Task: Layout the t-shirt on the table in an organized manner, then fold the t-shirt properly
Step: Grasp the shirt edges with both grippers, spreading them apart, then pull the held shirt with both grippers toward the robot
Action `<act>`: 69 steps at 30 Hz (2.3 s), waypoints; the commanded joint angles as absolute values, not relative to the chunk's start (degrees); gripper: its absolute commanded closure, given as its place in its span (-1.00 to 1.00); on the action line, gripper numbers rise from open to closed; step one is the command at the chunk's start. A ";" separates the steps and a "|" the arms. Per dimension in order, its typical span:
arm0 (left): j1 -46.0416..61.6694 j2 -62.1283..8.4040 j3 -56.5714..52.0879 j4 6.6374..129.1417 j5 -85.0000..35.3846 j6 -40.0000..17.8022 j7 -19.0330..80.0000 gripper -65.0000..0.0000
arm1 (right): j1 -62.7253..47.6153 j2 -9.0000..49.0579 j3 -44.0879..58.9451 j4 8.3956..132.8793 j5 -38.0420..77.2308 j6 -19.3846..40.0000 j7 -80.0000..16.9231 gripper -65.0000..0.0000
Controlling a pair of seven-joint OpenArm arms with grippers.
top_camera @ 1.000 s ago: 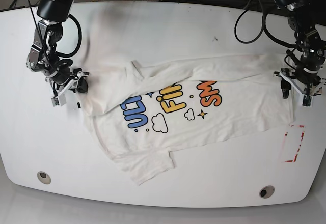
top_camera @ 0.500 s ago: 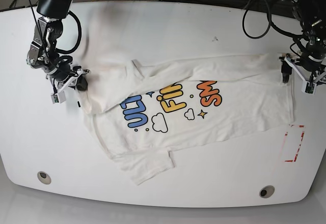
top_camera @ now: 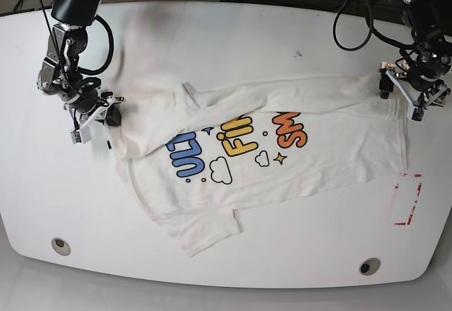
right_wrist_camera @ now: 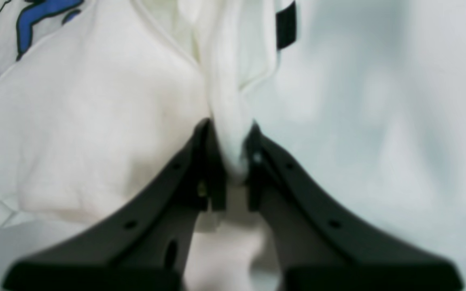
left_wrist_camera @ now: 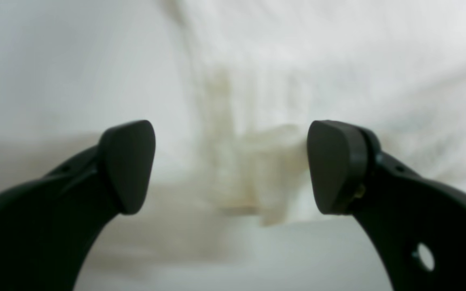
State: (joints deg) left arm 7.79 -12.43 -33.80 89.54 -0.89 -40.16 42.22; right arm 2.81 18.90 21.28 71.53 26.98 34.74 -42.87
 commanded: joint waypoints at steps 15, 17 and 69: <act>6.90 -13.41 -31.69 83.12 -1.01 -40.00 40.66 -0.29 | 3.21 19.91 21.41 72.31 26.68 34.95 -43.65 0.88; 6.90 -13.49 -31.69 82.07 -1.01 -40.00 40.66 -0.07 | 3.21 20.00 21.41 72.31 26.68 34.95 -43.65 0.88; 30.11 -13.67 -31.78 100.00 3.74 -40.00 41.36 0.54 | -31.43 15.43 36.79 106.95 26.77 34.68 -56.75 0.89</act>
State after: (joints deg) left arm 29.26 -13.04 -31.44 99.72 0.89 -40.36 38.00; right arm -30.94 15.09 36.01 105.54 27.42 35.00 -57.12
